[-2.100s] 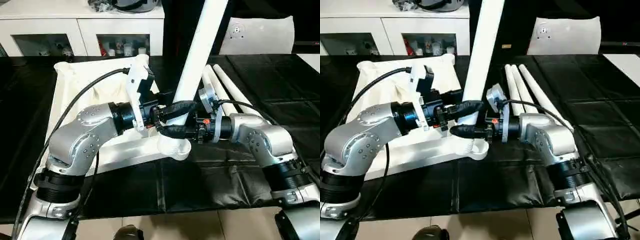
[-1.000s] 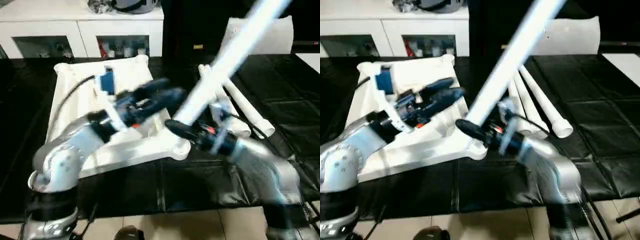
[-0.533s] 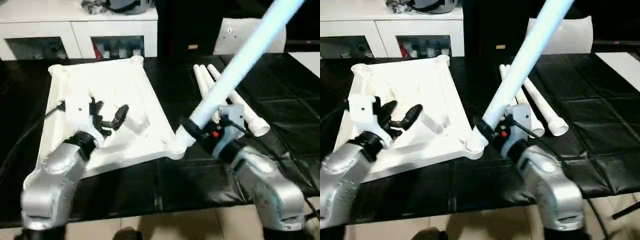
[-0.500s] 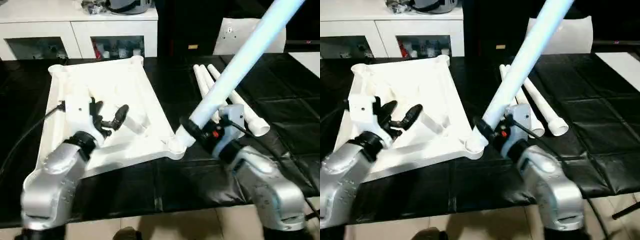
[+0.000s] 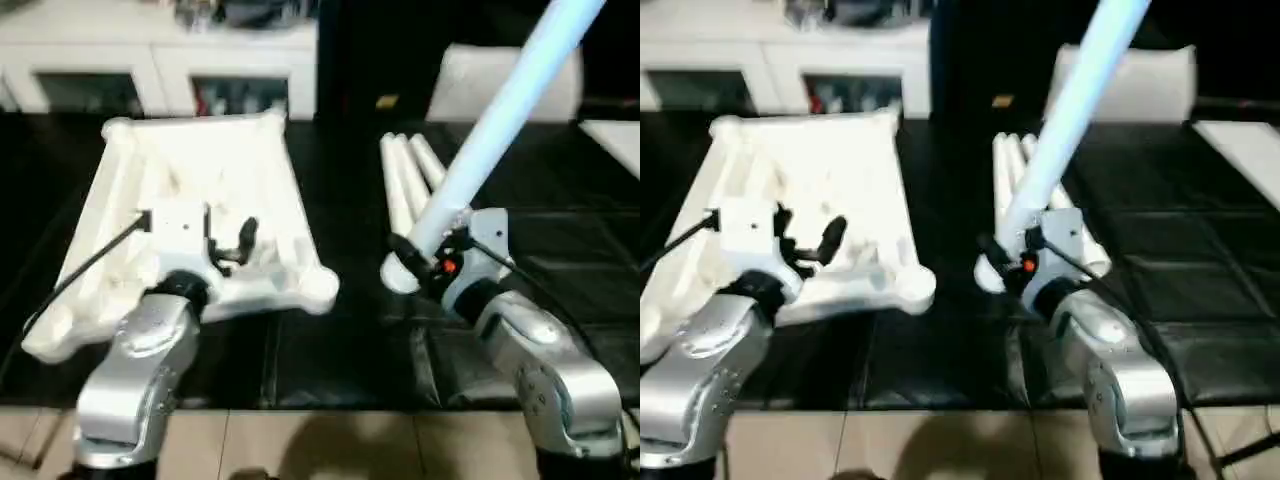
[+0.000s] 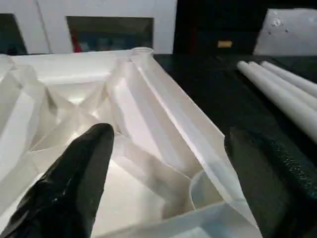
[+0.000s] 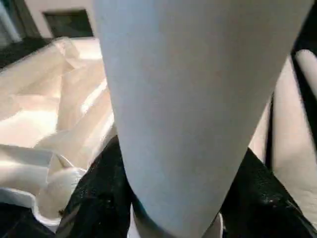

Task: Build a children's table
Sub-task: Move to table

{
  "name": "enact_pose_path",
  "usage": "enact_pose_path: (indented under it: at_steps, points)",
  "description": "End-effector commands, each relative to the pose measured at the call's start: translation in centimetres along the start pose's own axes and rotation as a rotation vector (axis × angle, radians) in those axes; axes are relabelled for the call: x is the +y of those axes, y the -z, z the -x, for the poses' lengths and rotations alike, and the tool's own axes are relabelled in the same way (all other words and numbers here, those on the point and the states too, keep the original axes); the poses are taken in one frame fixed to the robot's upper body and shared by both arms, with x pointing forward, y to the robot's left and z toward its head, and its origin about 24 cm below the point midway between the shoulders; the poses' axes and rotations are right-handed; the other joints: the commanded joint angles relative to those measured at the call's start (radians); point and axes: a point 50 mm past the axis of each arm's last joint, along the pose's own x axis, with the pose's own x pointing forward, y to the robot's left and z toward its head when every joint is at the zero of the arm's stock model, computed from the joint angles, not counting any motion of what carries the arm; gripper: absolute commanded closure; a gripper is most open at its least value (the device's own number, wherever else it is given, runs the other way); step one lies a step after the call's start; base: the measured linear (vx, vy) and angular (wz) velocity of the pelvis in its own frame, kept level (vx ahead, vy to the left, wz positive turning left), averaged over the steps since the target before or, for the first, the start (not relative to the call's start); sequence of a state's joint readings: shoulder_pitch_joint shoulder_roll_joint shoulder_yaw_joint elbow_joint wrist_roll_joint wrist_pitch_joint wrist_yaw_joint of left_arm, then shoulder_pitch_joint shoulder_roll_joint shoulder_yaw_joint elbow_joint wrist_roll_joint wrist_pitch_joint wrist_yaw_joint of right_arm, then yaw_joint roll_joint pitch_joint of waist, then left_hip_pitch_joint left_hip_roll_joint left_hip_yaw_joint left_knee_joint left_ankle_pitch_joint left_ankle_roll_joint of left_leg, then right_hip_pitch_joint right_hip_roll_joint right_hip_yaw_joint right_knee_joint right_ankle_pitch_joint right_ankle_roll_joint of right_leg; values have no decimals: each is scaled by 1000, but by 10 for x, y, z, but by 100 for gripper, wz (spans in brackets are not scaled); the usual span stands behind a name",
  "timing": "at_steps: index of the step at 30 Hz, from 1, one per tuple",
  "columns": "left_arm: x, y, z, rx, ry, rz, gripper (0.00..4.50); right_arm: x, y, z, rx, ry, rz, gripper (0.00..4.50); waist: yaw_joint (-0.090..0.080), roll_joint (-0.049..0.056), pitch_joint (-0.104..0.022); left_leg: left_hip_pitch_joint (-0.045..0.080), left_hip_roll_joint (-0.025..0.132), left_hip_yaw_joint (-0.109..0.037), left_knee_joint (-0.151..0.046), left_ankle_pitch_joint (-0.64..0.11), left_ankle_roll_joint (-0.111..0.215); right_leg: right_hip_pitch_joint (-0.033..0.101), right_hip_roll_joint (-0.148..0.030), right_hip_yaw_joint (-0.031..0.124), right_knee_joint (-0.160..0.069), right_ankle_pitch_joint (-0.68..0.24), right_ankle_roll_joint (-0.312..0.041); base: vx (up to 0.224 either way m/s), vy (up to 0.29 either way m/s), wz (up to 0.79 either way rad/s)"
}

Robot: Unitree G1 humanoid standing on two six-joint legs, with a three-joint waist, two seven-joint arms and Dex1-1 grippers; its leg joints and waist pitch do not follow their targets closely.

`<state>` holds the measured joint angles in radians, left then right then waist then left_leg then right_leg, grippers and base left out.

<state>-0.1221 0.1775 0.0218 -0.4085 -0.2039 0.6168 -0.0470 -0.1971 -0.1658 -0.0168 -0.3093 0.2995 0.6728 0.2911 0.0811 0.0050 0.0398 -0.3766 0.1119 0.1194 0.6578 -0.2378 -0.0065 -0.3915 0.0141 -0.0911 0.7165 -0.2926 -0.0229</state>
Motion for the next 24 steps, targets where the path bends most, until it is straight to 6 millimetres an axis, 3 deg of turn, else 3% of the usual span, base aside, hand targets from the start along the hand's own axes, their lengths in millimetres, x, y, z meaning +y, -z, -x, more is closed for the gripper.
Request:
enact_pose_path:
  at_steps: [1, 2, 3, 4, 5, 6, 7, 8, 9, 10, 11, 12, 13, 14, 15, 17, 19, 21, 22, 23, 24]
  points:
    - [-7, -2, 1, -25, 56, -8, 54, -4, -6, 3, -27, 16, -18, 259, 36, -34, -39, -34, 27, -24, 13, 2, 90, 80, -214, 164, -176, 107, 298, -2, -98, 11]
    - [-6, -2, 1, -26, 57, -8, 54, -4, -7, 4, -38, 21, -27, 259, 36, -21, -32, -22, 27, -27, 18, -9, 61, 76, -213, 159, -187, -35, 329, -33, -80, 3]
    - [-5, -1, 0, -24, 91, -13, 54, -4, -12, 5, -114, 47, -55, 259, 40, -13, -29, -20, 28, -23, -15, 15, 48, 86, -169, 125, -209, -195, 342, -59, -6, 3]
    - [-5, 0, 1, -22, 110, -18, 54, -4, -13, 6, -137, 50, -60, 259, 40, -10, -26, -10, 42, -25, -34, 5, 51, 76, -152, 114, -215, -224, 328, -59, -6, 3]
    - [-5, 0, 1, -18, 120, -24, 54, -4, -13, 6, -142, 52, -59, 259, 29, 5, -35, 15, 94, -45, -71, -29, 39, 67, -136, 84, -200, -217, 244, -51, 28, 7]
    - [-5, 5, 1, 11, 177, -41, 54, -3, -9, 8, -133, 56, -50, 259, 15, 24, -39, 45, 170, -83, -110, -99, 53, 60, -154, 77, -182, -172, 126, -34, 61, 1]
    - [-6, 7, 1, 30, 220, -34, 54, -2, -5, 9, -120, 51, -45, 259, 1, 43, -40, 42, 207, -103, -132, -147, 50, 68, -181, 77, -158, -94, 19, -34, 61, 1]
    - [-6, 8, 1, 35, 253, -47, 54, -3, -1, 9, -112, 57, -41, 259, -4, 42, -38, 38, 205, -99, -135, -177, 38, 71, -191, 79, -155, -70, -17, -20, 79, -1]
    - [-7, 7, 1, 35, 275, -59, 54, -4, 0, 10, -109, 61, -39, 259, -1, 36, -35, 31, 173, -76, -128, -220, -1, 75, -209, 86, -172, -66, -65, -20, 73, 1]
    - [-7, 7, 1, 37, 289, -61, 54, -5, 1, 10, -115, 68, -38, 259, 1, 32, -33, 20, 152, -62, -122, -210, -10, 85, -220, 92, -181, -82, -80, -20, 73, 1]
    - [-6, 8, 1, 44, 303, -66, 54, -6, 1, 10, -126, 79, -37, 259, 12, 36, -34, 13, 134, -45, -107, -166, -12, 90, -225, 94, -197, -130, -95, -28, 69, 1]
    - [-5, 7, 1, 36, 311, -99, 54, -8, 1, 10, -129, 100, -34, 259, 13, 41, -33, 14, 138, -44, -109, -148, -4, 89, -214, 85, -203, -175, -93, -28, 63, 0]
    - [-5, 7, 1, 33, 313, -108, 54, -9, 1, 10, -129, 105, -34, 259, 9, 42, -36, 18, 152, -48, -117, -152, 0, 86, -200, 79, -195, -169, -91, -28, 63, 0]
    - [-6, 8, 1, 39, 321, -97, 54, -9, 3, 10, -96, 97, -52, 259, 6, 54, -36, 20, 157, -51, -120, -162, 0, 82, -196, 77, -190, -154, -95, -22, 57, -3]
    - [-6, 9, 2, 36, 289, -48, 54, -6, 3, 10, -83, 68, -75, 259, -2, 56, -38, 25, 166, -56, -126, -190, -4, 79, -192, 74, -185, -118, -102, 0, 0, 0]
    - [-4, 12, 2, 39, 223, 1, 54, 0, 0, 12, -102, 29, -73, 259, -3, 52, -35, 21, 159, -48, -122, -207, -7, 81, -206, 80, -188, -103, -125, 0, 0, 0]
    - [-2, 14, 2, 33, 158, 30, 54, 4, -1, 13, -109, 10, -78, 259, 5, 42, -31, 13, 141, -34, -110, -168, 16, 86, -218, 84, -206, -184, -114, 0, 0, 0]
    - [-3, 13, 7, 2, 138, 29, 54, 11, -3, 13, -119, -28, -92, 259, 6, 43, -32, 12, 142, -33, -111, -146, 30, 83, -210, 81, -212, -232, -88, 0, 0, 0]
    - [-4, 13, 7, -1, 138, 29, 54, 12, -3, 14, -119, -31, -90, 259, 4, 29, -31, 14, 145, -32, -113, -150, 34, 79, -205, 80, -215, -245, -79, 0, 0, 0]
    - [-5, 12, 8, -10, 140, 28, 54, 13, -3, 14, -118, -38, -79, 259, 7, 37, -32, 18, 145, -32, -113, -154, 33, 75, -205, 79, -214, -259, -68, 0, 0, 0]
    - [-7, 12, 10, -14, 141, 38, 54, 15, -2, 14, -109, -41, -74, 259, 6, 37, -32, 18, 145, -31, -114, -155, 33, 73, -204, 79, -215, -261, -65, 0, 0, 0]
